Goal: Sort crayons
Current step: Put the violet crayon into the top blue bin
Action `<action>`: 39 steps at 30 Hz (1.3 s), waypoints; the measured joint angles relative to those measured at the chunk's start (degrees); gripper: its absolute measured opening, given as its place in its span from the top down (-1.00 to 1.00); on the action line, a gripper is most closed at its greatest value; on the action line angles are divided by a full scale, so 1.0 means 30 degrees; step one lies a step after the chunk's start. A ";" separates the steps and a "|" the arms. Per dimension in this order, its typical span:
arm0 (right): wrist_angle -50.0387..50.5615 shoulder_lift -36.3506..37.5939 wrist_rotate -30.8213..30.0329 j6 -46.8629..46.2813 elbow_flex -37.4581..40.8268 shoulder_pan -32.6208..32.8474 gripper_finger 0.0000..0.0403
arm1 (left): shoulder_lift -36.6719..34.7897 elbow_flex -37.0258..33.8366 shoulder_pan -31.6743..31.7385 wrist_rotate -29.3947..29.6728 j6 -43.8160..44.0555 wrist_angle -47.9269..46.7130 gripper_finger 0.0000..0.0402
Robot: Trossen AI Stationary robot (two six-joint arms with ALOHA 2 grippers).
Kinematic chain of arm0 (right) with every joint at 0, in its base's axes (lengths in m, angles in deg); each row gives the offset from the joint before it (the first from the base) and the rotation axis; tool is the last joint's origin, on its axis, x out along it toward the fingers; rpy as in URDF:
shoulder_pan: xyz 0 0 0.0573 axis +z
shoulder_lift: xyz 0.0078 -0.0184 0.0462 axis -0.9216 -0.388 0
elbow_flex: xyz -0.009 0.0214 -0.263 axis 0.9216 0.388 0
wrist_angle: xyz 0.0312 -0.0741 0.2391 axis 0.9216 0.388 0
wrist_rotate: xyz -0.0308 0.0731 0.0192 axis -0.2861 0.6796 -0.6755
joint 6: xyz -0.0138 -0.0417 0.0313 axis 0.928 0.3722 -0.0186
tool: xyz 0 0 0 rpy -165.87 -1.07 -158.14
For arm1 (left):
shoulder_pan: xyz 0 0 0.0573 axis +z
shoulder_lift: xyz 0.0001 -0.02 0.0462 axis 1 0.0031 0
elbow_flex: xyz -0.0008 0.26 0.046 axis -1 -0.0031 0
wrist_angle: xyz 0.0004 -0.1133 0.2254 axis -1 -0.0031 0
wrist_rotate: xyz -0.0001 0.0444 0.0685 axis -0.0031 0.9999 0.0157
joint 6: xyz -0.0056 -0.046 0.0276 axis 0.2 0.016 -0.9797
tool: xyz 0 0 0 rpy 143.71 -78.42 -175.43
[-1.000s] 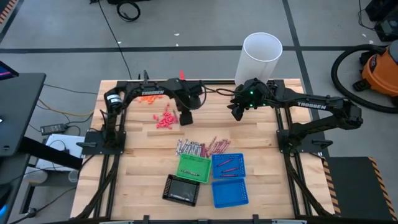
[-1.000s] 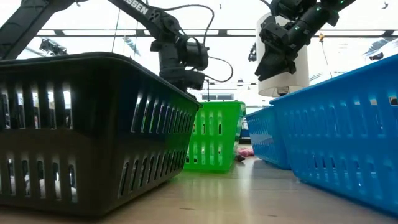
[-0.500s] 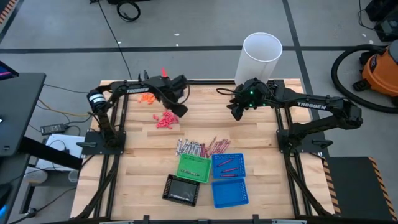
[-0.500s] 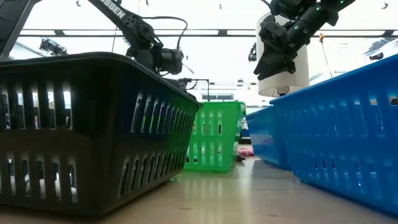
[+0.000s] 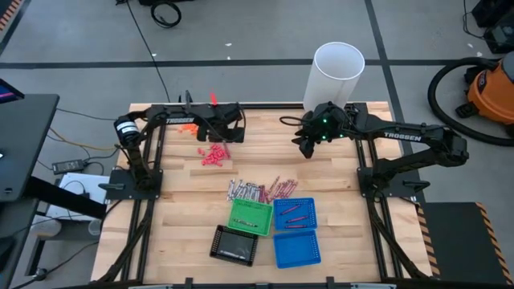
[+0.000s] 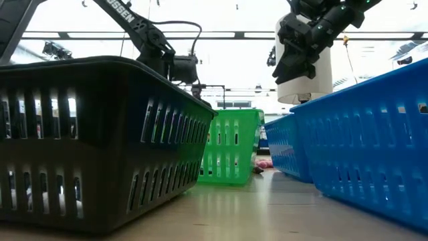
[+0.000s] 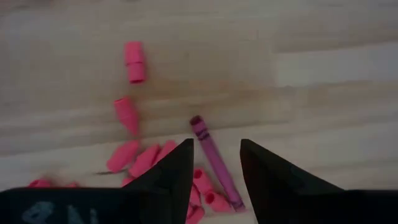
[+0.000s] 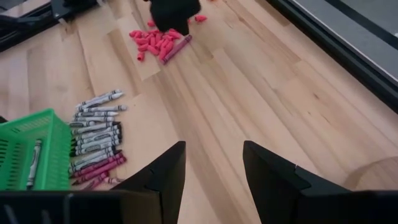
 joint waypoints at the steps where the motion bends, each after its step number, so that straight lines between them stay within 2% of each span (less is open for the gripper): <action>1: -0.0001 0.0000 0.0096 0.0051 0.0000 0.0001 0.16 | 0.0176 0.0000 -0.0090 0.0164 0.0399 0.0028 0.29; 10: -0.0001 0.0000 0.0470 0.0116 0.0000 0.0260 0.16 | 0.1096 0.0000 -0.0483 0.1457 0.2641 0.0438 0.29; 18: -0.0001 0.0000 0.0656 0.0327 0.0000 0.0373 0.16 | 0.1096 0.0000 0.0097 0.1124 0.2712 0.0308 0.30; 33: -0.0380 0.0000 0.0857 0.0399 0.0000 0.0380 0.16 | 0.2094 0.0087 -0.0359 0.0187 0.3172 0.0324 0.30; 36: -0.0481 0.0000 0.0868 0.0400 0.0000 0.0380 0.16 | 0.2107 0.0073 -0.0487 0.0410 0.2879 0.0299 0.35; 39: -0.0659 0.0000 0.0868 0.0429 0.0000 0.0380 0.16 | 0.2127 0.0058 -0.0563 0.0419 0.2673 0.0228 0.48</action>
